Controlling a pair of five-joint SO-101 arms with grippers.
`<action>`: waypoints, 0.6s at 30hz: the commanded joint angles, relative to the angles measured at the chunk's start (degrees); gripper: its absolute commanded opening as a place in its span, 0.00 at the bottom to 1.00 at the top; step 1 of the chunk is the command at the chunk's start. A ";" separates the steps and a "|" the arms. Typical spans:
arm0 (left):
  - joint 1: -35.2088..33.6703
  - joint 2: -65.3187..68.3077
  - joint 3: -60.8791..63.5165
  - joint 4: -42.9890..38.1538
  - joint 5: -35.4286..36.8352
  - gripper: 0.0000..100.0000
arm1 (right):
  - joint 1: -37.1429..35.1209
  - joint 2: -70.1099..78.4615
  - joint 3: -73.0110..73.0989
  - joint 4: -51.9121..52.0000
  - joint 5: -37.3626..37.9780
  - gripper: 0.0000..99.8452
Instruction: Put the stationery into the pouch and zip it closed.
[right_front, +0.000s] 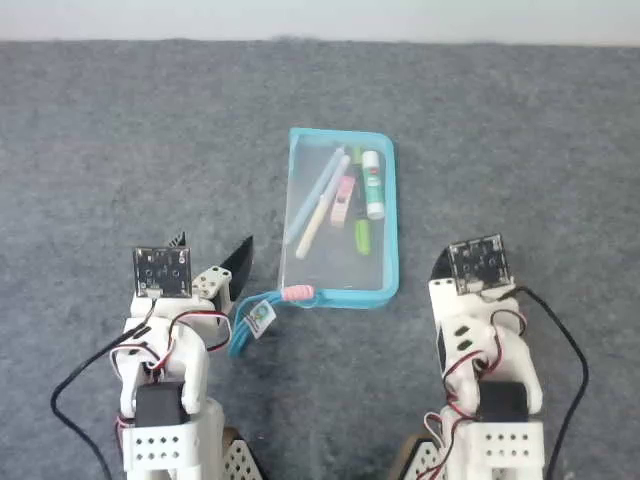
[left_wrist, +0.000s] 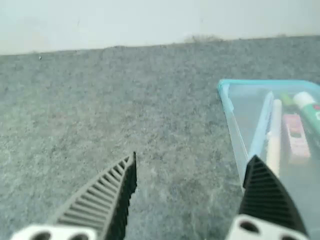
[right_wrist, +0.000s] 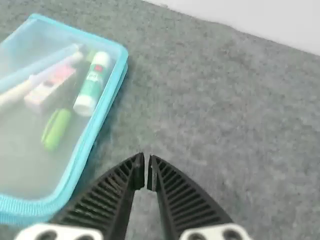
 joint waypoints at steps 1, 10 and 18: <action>-0.62 -1.32 -0.48 -0.09 0.44 0.32 | 0.92 -5.32 1.41 1.71 2.99 0.01; -0.62 -1.32 -0.48 6.51 0.44 0.32 | 4.00 -3.91 3.52 14.29 13.80 0.01; -0.44 -1.32 -0.48 28.48 0.53 0.32 | 5.32 -3.91 3.52 22.02 13.89 0.01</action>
